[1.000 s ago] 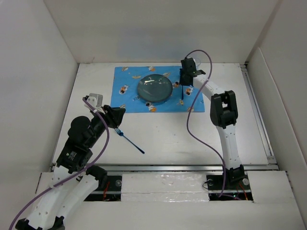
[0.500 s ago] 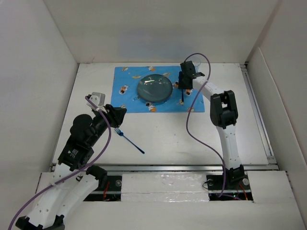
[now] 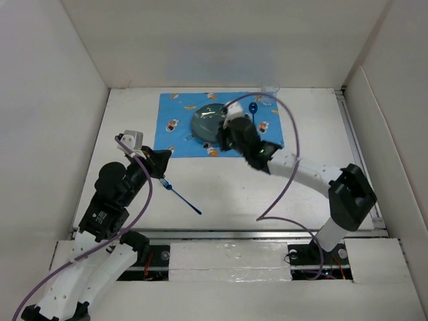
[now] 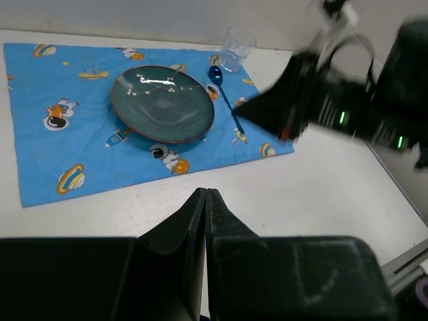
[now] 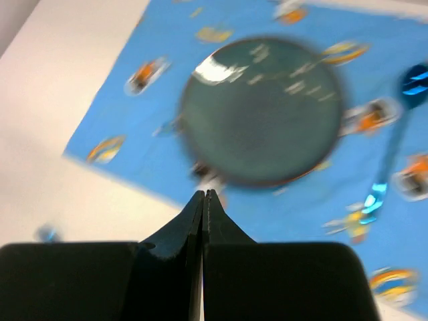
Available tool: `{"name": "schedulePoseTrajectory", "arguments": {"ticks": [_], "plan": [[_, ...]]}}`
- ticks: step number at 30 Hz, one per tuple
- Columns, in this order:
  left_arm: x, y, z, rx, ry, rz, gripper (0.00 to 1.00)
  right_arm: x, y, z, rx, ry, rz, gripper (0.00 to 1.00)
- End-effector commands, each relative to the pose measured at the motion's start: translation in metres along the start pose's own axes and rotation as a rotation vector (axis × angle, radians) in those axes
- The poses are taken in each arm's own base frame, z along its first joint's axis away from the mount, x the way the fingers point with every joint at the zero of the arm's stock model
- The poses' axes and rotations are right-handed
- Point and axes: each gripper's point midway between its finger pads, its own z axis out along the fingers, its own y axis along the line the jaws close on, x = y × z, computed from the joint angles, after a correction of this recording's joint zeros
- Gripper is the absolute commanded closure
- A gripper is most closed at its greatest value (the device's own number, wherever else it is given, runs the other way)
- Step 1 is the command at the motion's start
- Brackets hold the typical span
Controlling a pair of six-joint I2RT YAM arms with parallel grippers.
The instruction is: Set the dinner table for one person
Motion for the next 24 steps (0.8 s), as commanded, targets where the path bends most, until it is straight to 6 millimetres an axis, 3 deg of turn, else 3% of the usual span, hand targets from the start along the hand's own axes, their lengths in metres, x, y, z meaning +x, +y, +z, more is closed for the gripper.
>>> {"name": "schedulePoseTrajectory", "arguments": {"ticks": [1, 3, 4, 8, 11, 16, 21, 24], "plan": [[-0.023, 0.001, -0.009, -0.016, -0.101, -0.005, 1.00, 0.088, 0.090, -0.010, -0.163, 0.062, -0.051, 0.98], [-0.029, -0.001, -0.012, -0.013, -0.122, -0.008, 1.00, 0.109, 0.112, -0.018, -0.136, 0.076, -0.096, 0.84], [-0.033, 0.005, -0.014, -0.049, -0.141, -0.012, 1.00, 0.126, 0.137, -0.021, -0.167, 0.103, -0.127, 0.70], [-0.040, 0.012, -0.023, -0.087, -0.185, -0.033, 0.85, 0.173, 0.173, -0.019, -0.216, 0.206, -0.221, 0.58], [-0.048, 0.015, -0.032, -0.108, -0.234, -0.047, 0.73, 0.186, 0.189, -0.019, -0.230, 0.228, -0.242, 0.52], [-0.054, 0.017, -0.039, -0.118, -0.269, -0.058, 0.56, 0.214, 0.195, -0.006, -0.218, 0.292, -0.260, 0.52], [-0.053, 0.016, -0.039, -0.113, -0.266, -0.057, 0.56, 0.241, 0.191, 0.004, -0.189, 0.364, -0.283, 0.54], [-0.052, 0.016, -0.039, -0.115, -0.260, -0.054, 0.56, 0.250, 0.192, 0.009, -0.185, 0.374, -0.272, 0.64]]}}
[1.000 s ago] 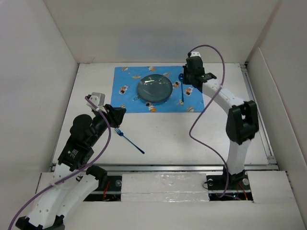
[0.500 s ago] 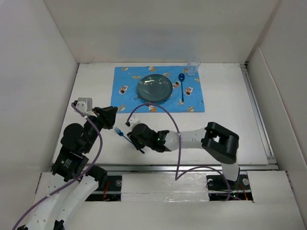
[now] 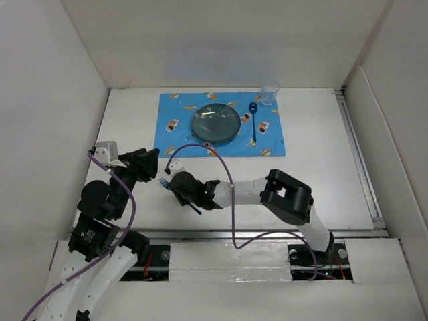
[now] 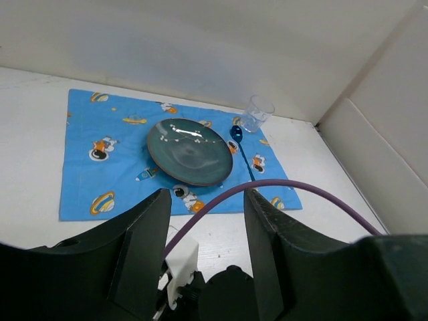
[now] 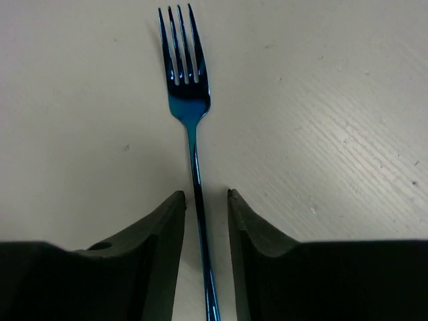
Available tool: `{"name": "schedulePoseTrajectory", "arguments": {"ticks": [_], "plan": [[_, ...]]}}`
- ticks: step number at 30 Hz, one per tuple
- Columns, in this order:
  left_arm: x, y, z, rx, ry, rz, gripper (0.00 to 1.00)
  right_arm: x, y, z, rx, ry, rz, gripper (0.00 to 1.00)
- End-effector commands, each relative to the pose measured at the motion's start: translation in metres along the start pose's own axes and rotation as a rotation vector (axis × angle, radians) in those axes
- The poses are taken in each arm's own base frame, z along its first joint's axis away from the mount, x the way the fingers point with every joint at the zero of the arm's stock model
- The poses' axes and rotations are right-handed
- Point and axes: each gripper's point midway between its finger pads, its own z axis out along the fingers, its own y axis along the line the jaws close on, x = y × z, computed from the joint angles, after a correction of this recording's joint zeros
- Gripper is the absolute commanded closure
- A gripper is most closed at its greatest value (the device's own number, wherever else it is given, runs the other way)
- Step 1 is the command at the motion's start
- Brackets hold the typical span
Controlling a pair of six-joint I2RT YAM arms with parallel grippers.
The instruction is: Set the dinner table for one person
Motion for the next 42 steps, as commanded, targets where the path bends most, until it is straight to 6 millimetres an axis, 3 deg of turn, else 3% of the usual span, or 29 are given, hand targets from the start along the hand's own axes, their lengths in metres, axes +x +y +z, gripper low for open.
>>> {"name": "schedulePoseTrajectory", "arguments": {"ticks": [1, 3, 4, 8, 9, 11, 12, 15, 16, 21, 26, 33, 37, 42], "plan": [[-0.011, -0.004, -0.001, 0.015, -0.045, -0.011, 0.56, 0.006, -0.001, 0.008, 0.028, 0.021, 0.012, 0.77], [-0.013, -0.005, -0.001, 0.020, -0.051, -0.012, 0.56, 0.007, -0.003, 0.009, 0.051, 0.032, 0.026, 0.97], [-0.010, -0.004, 0.000, 0.014, -0.042, -0.010, 0.56, 0.002, -0.004, 0.007, 0.057, 0.019, 0.033, 1.00], [-0.008, -0.008, 0.001, 0.038, -0.037, -0.012, 0.55, -0.046, -0.014, 0.003, 0.062, -0.033, 0.134, 1.00], [-0.008, -0.009, 0.002, 0.043, -0.036, -0.014, 0.52, -0.079, -0.013, -0.001, 0.056, -0.095, 0.166, 1.00], [-0.001, -0.007, 0.007, 0.030, -0.004, -0.011, 0.51, -0.111, -0.025, 0.000, 0.075, -0.157, 0.209, 1.00], [0.003, -0.005, 0.010, 0.018, 0.016, -0.012, 0.51, -0.139, -0.040, 0.004, 0.091, -0.209, 0.249, 1.00], [0.007, -0.003, 0.015, -0.001, 0.041, -0.012, 0.50, -0.170, -0.061, 0.016, 0.098, -0.232, 0.319, 1.00], [0.009, -0.003, 0.016, -0.003, 0.045, -0.013, 0.50, -0.192, -0.074, 0.022, 0.089, -0.263, 0.355, 1.00], [0.013, -0.004, 0.018, 0.005, 0.057, -0.018, 0.50, -0.237, -0.110, 0.037, 0.081, -0.355, 0.524, 1.00], [0.011, -0.001, 0.017, -0.014, 0.051, -0.022, 0.50, -0.254, -0.143, 0.066, 0.062, -0.414, 0.709, 1.00], [0.009, -0.007, 0.017, 0.020, 0.043, -0.021, 0.50, -0.258, -0.167, 0.088, 0.076, -0.472, 0.833, 1.00], [0.015, -0.008, 0.019, 0.025, 0.069, -0.015, 0.50, -0.247, -0.189, 0.107, 0.083, -0.466, 0.877, 1.00], [0.015, -0.009, 0.021, 0.026, 0.071, -0.013, 0.50, -0.235, -0.192, 0.120, 0.068, -0.441, 0.880, 1.00]]}}
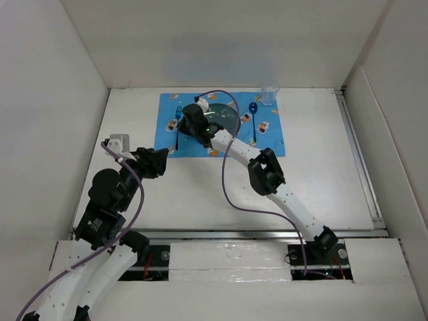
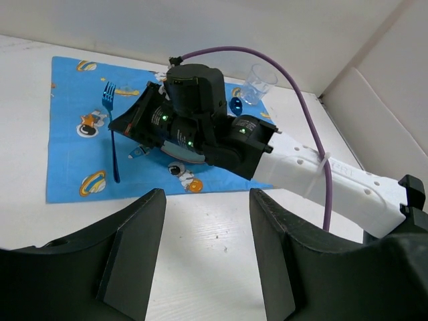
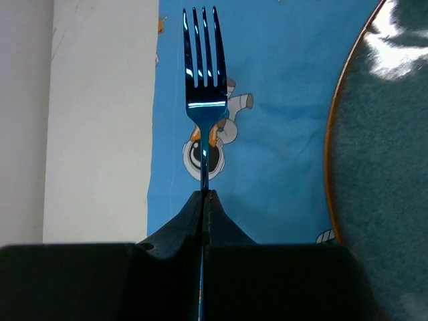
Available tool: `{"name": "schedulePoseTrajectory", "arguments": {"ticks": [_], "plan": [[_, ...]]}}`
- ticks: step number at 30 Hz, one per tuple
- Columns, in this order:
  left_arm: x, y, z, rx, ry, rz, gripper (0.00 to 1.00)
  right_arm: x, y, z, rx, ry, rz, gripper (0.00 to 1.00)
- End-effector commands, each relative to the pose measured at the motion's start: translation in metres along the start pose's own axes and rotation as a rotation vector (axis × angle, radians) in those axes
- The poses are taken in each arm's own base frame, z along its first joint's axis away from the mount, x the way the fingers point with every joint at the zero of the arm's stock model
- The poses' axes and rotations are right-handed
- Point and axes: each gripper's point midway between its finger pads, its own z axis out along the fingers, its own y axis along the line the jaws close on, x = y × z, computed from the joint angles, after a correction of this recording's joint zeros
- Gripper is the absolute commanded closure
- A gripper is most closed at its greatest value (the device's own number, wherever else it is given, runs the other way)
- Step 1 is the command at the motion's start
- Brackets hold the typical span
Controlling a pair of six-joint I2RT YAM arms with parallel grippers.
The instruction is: Set the dinner table for one person
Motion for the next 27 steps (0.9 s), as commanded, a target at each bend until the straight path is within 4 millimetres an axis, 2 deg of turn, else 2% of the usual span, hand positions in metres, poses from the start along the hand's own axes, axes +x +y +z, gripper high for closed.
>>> {"name": "schedulePoseTrajectory", "arguments": {"ticks": [1, 3, 4, 8, 17, 20, 21, 24, 27], "plan": [[-0.013, -0.009, 0.002, 0.034, -0.039, -0.006, 0.50, -0.035, 0.015, 0.002, -0.070, -0.057, 0.069, 1.00], [-0.014, -0.009, 0.001, 0.036, -0.045, -0.005, 0.50, -0.032, 0.015, 0.002, -0.076, -0.048, 0.072, 1.00], [-0.013, -0.008, 0.001, 0.033, -0.045, -0.005, 0.50, -0.033, 0.008, 0.008, -0.075, -0.049, 0.087, 1.00], [-0.015, -0.009, -0.001, 0.042, -0.049, -0.002, 0.50, -0.015, 0.001, 0.016, -0.085, -0.001, 0.095, 1.00], [-0.016, -0.010, -0.002, 0.044, -0.055, -0.002, 0.50, -0.015, 0.002, 0.018, -0.116, 0.008, 0.101, 0.98], [-0.016, -0.011, -0.003, 0.053, -0.053, 0.000, 0.50, -0.008, 0.001, 0.019, -0.124, 0.035, 0.103, 0.91], [-0.017, -0.011, -0.002, 0.049, -0.056, 0.000, 0.51, -0.009, 0.001, 0.019, -0.125, 0.031, 0.102, 0.84], [-0.012, -0.010, -0.001, 0.046, -0.041, 0.002, 0.50, -0.021, 0.009, 0.011, -0.134, 0.013, 0.060, 0.73], [-0.017, -0.012, -0.002, 0.054, -0.056, 0.000, 0.51, -0.034, 0.017, 0.002, -0.141, -0.010, 0.023, 0.66]]}}
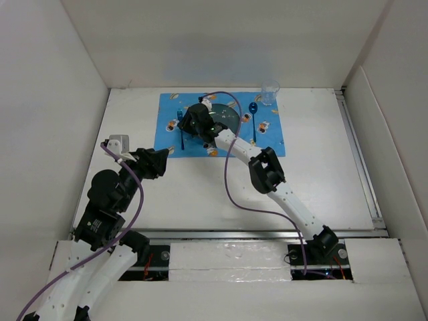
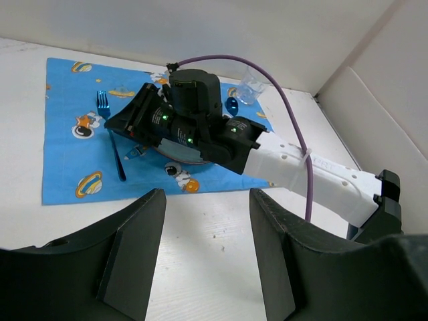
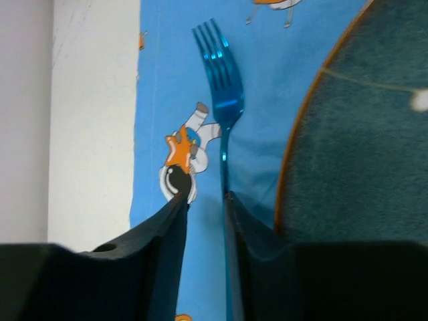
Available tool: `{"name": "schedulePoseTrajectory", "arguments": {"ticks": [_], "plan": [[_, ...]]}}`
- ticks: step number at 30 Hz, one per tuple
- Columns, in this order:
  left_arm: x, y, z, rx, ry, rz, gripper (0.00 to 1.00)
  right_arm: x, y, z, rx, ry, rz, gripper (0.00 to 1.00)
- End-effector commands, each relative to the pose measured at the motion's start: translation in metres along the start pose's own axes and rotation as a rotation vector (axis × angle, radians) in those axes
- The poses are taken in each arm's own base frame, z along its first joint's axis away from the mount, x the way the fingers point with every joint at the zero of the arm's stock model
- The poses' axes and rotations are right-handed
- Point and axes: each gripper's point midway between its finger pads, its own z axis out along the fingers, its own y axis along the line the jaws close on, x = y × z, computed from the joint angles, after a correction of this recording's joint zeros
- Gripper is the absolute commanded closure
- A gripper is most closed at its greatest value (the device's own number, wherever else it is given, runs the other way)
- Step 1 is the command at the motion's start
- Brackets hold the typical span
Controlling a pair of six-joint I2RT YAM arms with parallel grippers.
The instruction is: Set the dinner table for one person
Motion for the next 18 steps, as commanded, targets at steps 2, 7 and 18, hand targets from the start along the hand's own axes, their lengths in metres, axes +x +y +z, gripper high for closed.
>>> {"name": "schedulePoseTrajectory", "arguments": {"ticks": [2, 7, 18], "plan": [[-0.014, -0.008, 0.001, 0.030, -0.046, 0.002, 0.50, -0.046, 0.059, -0.033, -0.113, -0.082, -0.069, 0.62], [-0.013, -0.008, 0.001, 0.033, -0.043, 0.002, 0.50, -0.082, 0.103, -0.071, -0.204, -0.135, -0.127, 0.57], [-0.002, 0.002, 0.010, -0.024, 0.005, 0.006, 0.41, -0.142, 0.168, -0.253, -0.360, -0.280, -0.413, 0.00]]}}
